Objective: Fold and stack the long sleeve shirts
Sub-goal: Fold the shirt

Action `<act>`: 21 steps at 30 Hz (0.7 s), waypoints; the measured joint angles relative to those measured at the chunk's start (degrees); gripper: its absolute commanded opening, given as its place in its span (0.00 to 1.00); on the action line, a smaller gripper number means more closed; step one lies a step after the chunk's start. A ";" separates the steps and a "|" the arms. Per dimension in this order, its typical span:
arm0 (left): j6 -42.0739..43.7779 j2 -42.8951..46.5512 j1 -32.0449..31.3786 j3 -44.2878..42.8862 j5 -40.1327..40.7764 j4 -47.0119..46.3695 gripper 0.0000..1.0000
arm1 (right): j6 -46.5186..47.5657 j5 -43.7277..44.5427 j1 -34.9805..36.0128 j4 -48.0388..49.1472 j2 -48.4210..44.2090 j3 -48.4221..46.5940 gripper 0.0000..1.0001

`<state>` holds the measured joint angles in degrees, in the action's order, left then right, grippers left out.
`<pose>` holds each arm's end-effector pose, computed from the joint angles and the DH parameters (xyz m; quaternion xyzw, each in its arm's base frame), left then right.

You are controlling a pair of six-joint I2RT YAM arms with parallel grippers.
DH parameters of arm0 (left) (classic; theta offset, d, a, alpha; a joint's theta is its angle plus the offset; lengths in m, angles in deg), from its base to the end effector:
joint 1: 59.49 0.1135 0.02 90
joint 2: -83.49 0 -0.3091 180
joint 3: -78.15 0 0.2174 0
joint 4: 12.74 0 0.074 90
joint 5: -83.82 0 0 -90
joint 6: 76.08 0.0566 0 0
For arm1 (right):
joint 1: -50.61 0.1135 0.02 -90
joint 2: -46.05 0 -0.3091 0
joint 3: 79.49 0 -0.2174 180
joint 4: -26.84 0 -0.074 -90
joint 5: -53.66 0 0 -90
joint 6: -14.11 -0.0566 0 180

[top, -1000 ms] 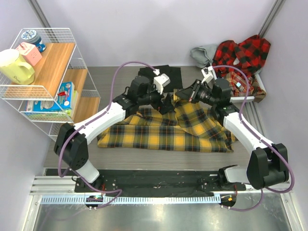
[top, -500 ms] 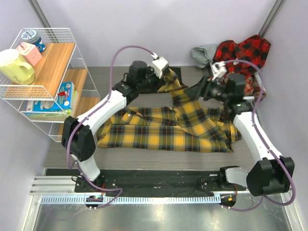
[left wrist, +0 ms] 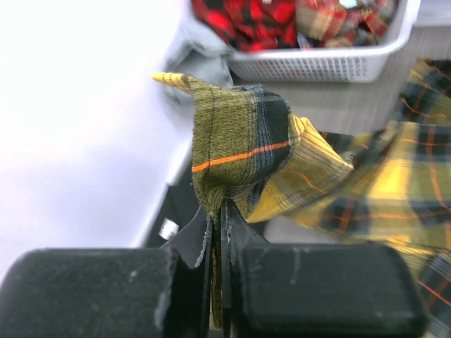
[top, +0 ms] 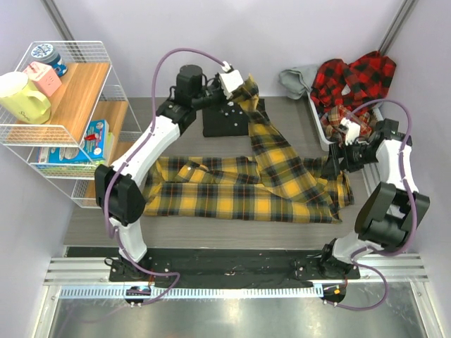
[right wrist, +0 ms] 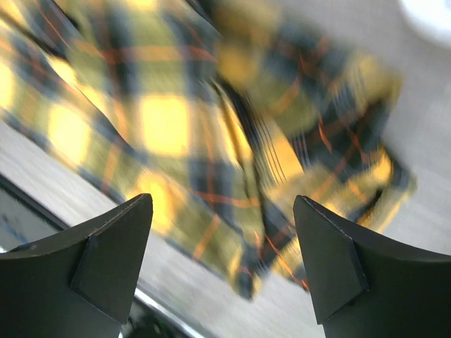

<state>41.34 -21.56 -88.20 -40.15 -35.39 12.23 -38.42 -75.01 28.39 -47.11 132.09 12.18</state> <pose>0.3662 -0.2321 0.4368 0.4936 0.5874 -0.2024 0.6086 0.2477 -0.0630 0.3184 -0.1759 0.9163 0.2087 0.2931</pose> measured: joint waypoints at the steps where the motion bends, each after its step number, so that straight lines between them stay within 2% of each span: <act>1: 0.74 -0.46 0.63 -1.33 -1.42 -0.02 0.00 | 2.01 0.66 -0.74 -1.33 1.60 0.00 0.86; 7: 3.32 -0.72 6.21 -4.28 -11.93 -0.35 0.00 | 8.26 1.95 -1.44 -4.59 5.68 0.02 0.85; 11: 8.55 2.51 9.49 0.96 -21.40 4.87 0.00 | 9.86 1.95 -1.14 -4.55 6.51 0.63 0.84; 13: 15.50 5.68 10.34 5.25 -24.76 11.47 0.00 | 10.49 1.95 -1.09 -4.46 6.64 1.79 0.83; 16: 32.09 10.40 10.88 10.60 -27.74 26.29 0.00 | 11.43 2.01 -0.76 -4.50 6.64 4.28 0.82; 18: 44.83 12.59 11.19 13.44 -27.74 37.20 0.00 | 12.00 2.01 -0.61 -4.52 6.64 5.53 0.82; 21: 58.10 14.32 12.11 18.82 -26.84 48.22 0.00 | 12.94 2.03 -0.22 -4.46 6.64 7.30 0.79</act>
<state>99.44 -7.25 -76.09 -21.33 -62.23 60.45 -25.48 -72.98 28.17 -51.57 138.73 19.48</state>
